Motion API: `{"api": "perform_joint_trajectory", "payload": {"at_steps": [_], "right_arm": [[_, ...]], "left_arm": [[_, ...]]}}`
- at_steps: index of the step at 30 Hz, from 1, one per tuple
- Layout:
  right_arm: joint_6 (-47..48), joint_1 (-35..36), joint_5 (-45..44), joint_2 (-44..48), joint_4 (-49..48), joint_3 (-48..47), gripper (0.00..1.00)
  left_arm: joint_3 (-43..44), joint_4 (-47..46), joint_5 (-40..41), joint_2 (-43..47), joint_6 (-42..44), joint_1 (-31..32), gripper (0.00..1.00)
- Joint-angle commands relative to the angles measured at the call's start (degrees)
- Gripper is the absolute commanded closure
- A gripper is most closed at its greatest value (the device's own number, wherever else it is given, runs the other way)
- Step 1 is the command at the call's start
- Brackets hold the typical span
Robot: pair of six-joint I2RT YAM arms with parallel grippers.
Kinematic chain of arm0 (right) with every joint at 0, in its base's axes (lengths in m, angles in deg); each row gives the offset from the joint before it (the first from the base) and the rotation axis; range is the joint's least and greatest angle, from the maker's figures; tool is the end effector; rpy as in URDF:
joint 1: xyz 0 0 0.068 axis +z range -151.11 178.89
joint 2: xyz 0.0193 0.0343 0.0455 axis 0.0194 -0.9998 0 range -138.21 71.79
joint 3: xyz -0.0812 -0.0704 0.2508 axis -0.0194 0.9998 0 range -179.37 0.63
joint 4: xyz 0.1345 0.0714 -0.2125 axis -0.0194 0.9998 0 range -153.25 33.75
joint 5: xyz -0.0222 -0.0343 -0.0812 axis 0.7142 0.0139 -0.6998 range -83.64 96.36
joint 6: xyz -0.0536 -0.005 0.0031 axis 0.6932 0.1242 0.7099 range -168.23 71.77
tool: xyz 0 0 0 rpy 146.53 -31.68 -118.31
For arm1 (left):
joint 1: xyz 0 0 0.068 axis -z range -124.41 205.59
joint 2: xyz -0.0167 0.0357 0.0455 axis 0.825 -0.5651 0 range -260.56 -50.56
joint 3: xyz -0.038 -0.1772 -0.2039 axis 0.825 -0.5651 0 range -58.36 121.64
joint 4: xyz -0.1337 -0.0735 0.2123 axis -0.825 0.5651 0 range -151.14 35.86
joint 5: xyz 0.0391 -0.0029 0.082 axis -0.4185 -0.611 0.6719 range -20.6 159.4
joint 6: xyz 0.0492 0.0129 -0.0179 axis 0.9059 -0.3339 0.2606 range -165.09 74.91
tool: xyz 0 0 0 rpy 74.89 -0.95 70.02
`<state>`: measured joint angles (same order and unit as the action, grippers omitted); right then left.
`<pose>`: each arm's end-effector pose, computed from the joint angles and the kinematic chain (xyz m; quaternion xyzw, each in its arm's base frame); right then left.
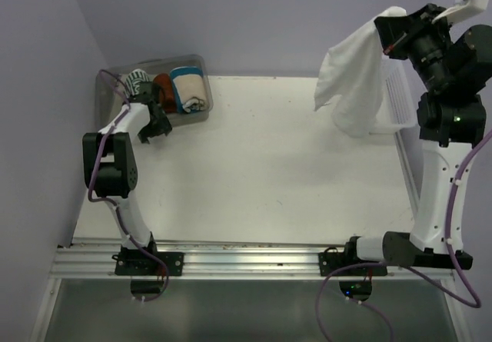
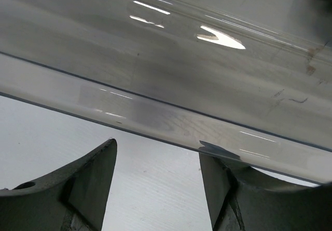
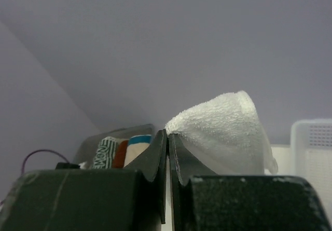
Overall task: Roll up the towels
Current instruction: Move the towel to the center of the board
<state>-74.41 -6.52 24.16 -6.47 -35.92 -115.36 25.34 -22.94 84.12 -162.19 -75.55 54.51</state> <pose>0.2294 -0.0108 0.5888 0.0577 0.6409 0.2343 0.7287 0.4055 0.0168 0.1981 -0.2892 0.9266 0.0693 0.2302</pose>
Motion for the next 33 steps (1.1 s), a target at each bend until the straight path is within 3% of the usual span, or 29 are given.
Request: {"api": "perform_joint_trajectory", "payload": {"at_steps": [1, 7, 15, 26, 27, 28, 32, 33], "right_arm": [[-2.21, 3.38, 8.30, 2.58, -3.86, 4.77, 1.00], [1.47, 16.82, 4.53, 3.03, -1.24, 12.70, 1.00], [3.67, 30.61, 6.27, 0.65, -0.17, 20.34, 1.00], [7.19, 43.81, 4.79, -9.35, 5.71, 26.77, 0.99], [7.19, 44.69, 3.65, -10.41, 6.24, 27.38, 0.93], [6.93, 45.13, 2.69, -12.77, 6.76, 27.65, 0.78], [6.75, 45.66, -5.39, -15.43, 10.02, 27.39, 0.59], [7.27, 45.66, -9.15, -15.17, 10.63, 27.39, 0.47]], "left_arm": [[-1.17, -2.51, 0.83, 2.73, 1.01, -0.41, 0.32], [0.15, -1.46, 1.71, 3.00, 1.10, -2.08, 0.32], [4.79, 0.12, 4.60, -0.59, 3.12, -3.75, 0.32], [11.91, 2.23, 7.16, -4.73, 4.44, -4.10, 0.32], [12.27, 2.84, 7.16, -4.99, 4.44, -4.02, 0.32], [12.45, 2.85, 6.82, -4.91, 4.62, -4.02, 0.32], [11.75, 3.90, 5.59, -1.14, 5.32, -3.75, 0.32], [11.31, 3.90, 5.32, 1.65, 5.58, -3.49, 0.32]]}}
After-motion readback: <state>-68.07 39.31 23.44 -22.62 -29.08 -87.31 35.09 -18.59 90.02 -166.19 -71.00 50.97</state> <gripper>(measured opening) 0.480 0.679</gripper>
